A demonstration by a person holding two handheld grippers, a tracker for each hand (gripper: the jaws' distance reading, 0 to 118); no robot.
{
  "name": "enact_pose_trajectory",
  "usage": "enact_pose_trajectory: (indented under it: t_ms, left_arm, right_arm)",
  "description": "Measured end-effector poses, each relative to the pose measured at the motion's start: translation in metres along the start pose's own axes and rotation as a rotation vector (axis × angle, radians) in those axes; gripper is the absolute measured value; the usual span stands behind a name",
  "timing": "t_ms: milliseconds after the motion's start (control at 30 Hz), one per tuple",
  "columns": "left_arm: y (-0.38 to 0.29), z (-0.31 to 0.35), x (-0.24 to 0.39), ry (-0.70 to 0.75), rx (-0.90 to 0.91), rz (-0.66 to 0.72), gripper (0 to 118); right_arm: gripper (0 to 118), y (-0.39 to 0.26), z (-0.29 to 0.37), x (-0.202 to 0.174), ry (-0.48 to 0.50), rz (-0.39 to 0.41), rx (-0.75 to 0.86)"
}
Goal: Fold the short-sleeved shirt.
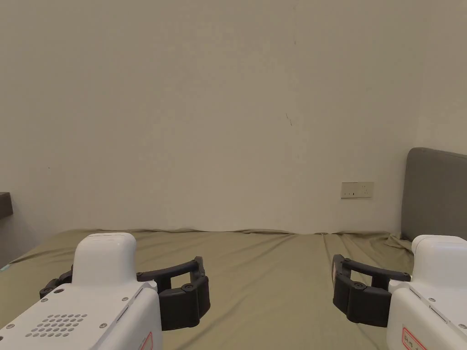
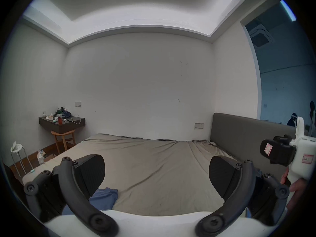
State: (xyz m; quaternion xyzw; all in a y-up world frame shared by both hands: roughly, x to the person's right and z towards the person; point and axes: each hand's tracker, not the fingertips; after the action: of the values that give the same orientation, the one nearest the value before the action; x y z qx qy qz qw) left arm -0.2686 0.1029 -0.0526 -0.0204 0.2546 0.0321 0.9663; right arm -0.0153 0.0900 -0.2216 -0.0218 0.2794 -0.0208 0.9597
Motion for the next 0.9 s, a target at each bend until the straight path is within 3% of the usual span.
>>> enact_pose_trajectory:
  t_ms: [900]
  left_arm:
    - [-0.001,-0.0003,0.0058,0.029,-0.004,-0.05,118]
  right_arm:
    - [118,-0.0002,-0.0004,-0.0034,0.007,0.032,-0.007]
